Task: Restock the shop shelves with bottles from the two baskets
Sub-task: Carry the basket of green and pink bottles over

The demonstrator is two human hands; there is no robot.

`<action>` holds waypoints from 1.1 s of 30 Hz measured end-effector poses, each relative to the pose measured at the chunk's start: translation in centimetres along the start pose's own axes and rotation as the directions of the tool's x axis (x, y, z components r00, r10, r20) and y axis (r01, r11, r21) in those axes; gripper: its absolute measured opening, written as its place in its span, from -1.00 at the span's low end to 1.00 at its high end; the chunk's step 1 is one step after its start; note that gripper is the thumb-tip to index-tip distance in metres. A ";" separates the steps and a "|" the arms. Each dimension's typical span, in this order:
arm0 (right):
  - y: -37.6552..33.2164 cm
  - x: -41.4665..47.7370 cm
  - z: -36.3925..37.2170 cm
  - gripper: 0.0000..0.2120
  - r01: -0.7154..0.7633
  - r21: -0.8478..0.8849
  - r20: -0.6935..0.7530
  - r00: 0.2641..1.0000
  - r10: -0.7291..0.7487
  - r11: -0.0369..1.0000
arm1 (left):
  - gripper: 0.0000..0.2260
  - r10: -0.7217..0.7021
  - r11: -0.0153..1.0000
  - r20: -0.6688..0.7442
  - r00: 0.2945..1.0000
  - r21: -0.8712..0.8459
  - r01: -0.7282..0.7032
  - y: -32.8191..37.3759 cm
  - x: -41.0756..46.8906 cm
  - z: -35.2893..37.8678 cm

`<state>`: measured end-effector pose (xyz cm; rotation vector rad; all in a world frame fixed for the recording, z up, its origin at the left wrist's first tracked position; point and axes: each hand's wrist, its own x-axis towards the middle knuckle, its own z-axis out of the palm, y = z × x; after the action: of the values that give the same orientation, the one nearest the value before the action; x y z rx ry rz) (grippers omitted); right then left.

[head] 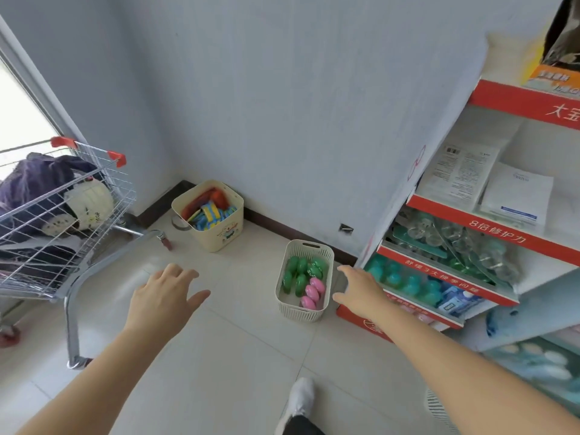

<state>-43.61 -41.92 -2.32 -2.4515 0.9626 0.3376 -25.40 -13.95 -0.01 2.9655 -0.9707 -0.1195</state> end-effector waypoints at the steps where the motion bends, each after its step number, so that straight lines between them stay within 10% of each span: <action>1: -0.2 1.2 0.2 -0.44 0.003 0.008 0.006 1.000 -0.003 1.000 | -0.56 0.009 1.000 0.003 1.000 0.012 -0.009 0.1 1.3 -0.1; 21: 0.1 22.5 -5.3 -0.43 -0.228 0.189 0.019 0.973 0.229 0.955 | -0.58 0.319 0.933 0.089 0.944 0.144 -0.329 6.9 31.9 -0.7; 33: -1.8 24.3 2.8 -0.38 -0.614 0.551 0.044 0.697 0.715 0.565 | -0.59 0.738 0.617 0.301 0.603 0.060 -0.785 11.4 46.9 7.9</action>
<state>-24.98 -53.17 -13.57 -1.5366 1.8001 0.0527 4.94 -50.87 -10.52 2.3852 -2.3133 -0.4012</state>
